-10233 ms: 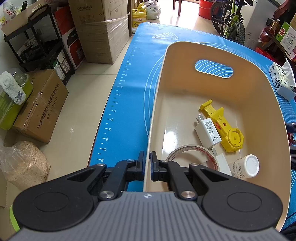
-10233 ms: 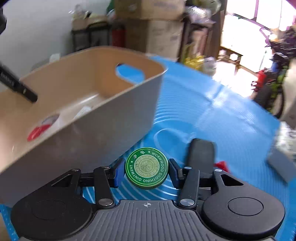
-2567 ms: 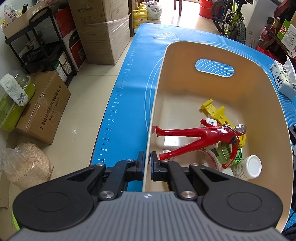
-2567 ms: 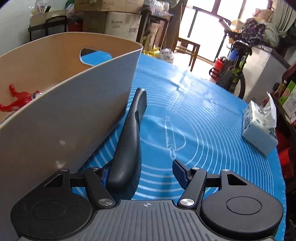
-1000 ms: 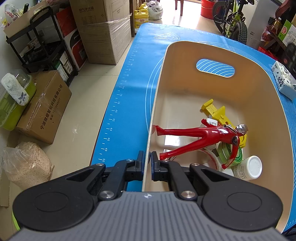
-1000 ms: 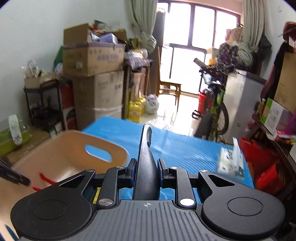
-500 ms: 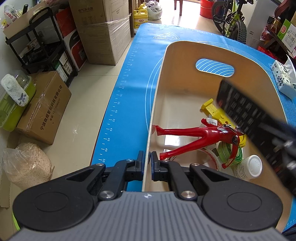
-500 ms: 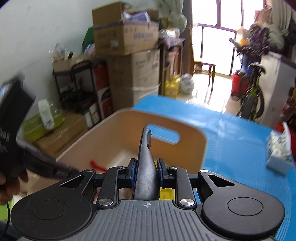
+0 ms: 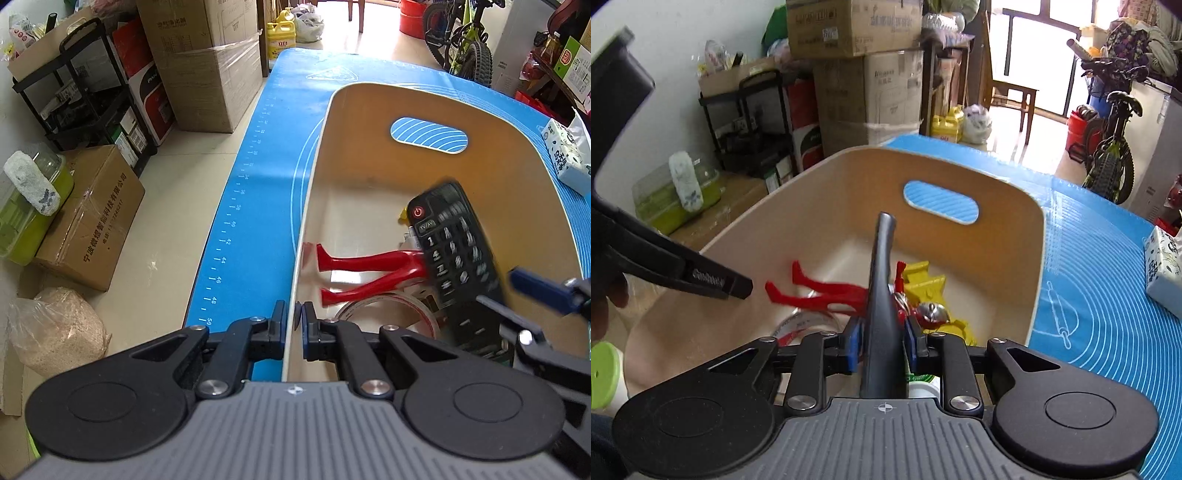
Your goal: Organize rigid objects
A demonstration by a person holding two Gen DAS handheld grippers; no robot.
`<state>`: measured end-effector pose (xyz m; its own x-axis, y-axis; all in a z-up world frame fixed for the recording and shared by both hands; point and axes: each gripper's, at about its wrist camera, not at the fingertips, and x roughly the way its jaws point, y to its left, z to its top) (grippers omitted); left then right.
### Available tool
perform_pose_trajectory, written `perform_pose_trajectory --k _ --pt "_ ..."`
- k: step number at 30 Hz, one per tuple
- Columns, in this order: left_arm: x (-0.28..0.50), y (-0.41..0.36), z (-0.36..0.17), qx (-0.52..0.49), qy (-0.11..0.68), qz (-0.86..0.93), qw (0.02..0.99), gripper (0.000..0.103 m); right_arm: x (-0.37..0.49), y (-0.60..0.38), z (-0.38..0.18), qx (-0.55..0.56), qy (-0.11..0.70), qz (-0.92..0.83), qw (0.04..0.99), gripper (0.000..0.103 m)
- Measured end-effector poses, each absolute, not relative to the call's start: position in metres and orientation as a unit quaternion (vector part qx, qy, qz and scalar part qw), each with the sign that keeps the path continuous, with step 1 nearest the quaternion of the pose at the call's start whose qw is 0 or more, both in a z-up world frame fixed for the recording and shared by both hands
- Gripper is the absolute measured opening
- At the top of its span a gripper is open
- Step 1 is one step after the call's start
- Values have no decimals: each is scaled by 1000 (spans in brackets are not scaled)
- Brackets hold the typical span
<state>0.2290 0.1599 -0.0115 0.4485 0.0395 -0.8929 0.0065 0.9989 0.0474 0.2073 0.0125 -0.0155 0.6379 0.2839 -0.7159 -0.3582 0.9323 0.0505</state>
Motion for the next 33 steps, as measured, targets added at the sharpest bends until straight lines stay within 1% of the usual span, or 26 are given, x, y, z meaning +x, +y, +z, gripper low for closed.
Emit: perform_pose_trajectory --k 1,2,4,5,6,7,8,9,10,11,13,17,27,33 --pt "228 159 -10 24 522 10 852 16 207 10 -13 -44 383 179 905 60" --pt "227 159 -9 24 520 8 854 19 205 8 -10 -41 377 178 908 66" --pt "224 156 -6 26 511 8 859 43 201 4 -4 -39 368 176 912 67" --pt "222 154 -3 29 504 10 863 47 199 2 -1 -37 366 177 913 69" --pt "219 151 1 31 496 10 868 56 196 -1 2 -36 364 175 914 72" --pt "217 148 6 32 486 8 873 63 193 -3 6 -35 362 171 916 76" --pt "213 146 11 32 476 5 879 67 190 -7 10 -32 359 167 918 80" --pt "210 144 17 32 465 2 885 73 187 -11 14 -30 355 163 920 82" --pt "206 141 23 32 454 0 891 77 183 -16 18 -27 353 158 922 87" --pt "203 139 28 31 444 0 895 78 180 -20 23 -25 350 151 924 93" --pt "196 135 38 28 432 1 902 82 172 -30 32 -21 343 141 929 97" --pt "182 129 52 16 421 -2 907 85 155 -45 49 -24 333 121 935 101" --pt "134 97 79 33 405 -3 914 85 104 -85 80 3 321 84 943 101" --pt "100 77 86 45 392 -4 919 85 70 -104 92 13 315 77 946 101"
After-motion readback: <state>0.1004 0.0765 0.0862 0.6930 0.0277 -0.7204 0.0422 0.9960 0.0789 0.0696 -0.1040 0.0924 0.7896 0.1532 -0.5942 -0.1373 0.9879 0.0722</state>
